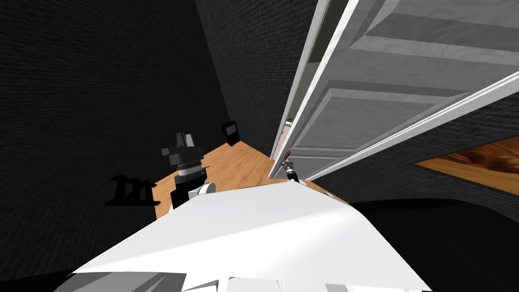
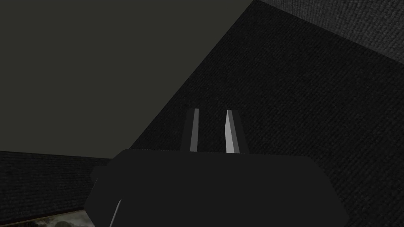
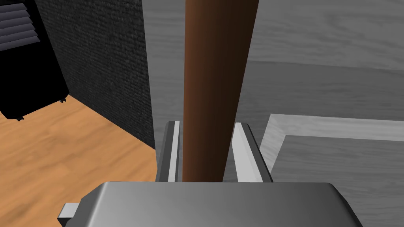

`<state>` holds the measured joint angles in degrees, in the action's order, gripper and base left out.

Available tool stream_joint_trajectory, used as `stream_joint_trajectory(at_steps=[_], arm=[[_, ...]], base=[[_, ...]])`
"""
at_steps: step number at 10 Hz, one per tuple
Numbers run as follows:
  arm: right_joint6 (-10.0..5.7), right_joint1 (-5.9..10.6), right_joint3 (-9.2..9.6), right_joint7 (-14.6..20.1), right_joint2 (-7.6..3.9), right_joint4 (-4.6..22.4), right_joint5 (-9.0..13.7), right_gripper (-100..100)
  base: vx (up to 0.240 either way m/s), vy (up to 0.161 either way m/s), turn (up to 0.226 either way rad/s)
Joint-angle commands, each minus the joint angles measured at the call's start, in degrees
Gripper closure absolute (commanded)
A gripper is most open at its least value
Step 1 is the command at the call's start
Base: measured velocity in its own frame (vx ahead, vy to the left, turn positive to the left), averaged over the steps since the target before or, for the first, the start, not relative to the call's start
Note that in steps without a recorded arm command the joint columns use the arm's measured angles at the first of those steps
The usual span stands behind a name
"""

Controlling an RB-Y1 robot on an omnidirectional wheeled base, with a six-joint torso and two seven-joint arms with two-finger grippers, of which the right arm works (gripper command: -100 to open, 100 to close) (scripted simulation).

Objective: Pull the door open

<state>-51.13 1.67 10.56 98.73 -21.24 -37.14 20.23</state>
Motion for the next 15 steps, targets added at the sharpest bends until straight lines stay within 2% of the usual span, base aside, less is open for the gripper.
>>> stream_joint_trajectory(at_steps=[1,5,6,14,15], arm=[[-0.76,-0.66,1.09,1.22,-0.68,-0.08,-0.66,100],[-2.81,-2.21,3.85,4.46,-2.85,-0.9,-2.4,100],[-2.56,-1.85,3.48,4.01,-2.58,-0.73,-2.17,100],[-8.44,-5.07,7.9,9.27,-6.6,-0.75,-4.99,100],[-7.76,-4.97,7.6,8.75,-6.3,-1.15,-4.81,100]], base=[[-0.185,-0.05,0.062],[-0.23,-0.054,0.075],[-0.098,-0.015,0.019],[-0.194,-0.069,0.1],[-0.088,-0.024,0.023]])
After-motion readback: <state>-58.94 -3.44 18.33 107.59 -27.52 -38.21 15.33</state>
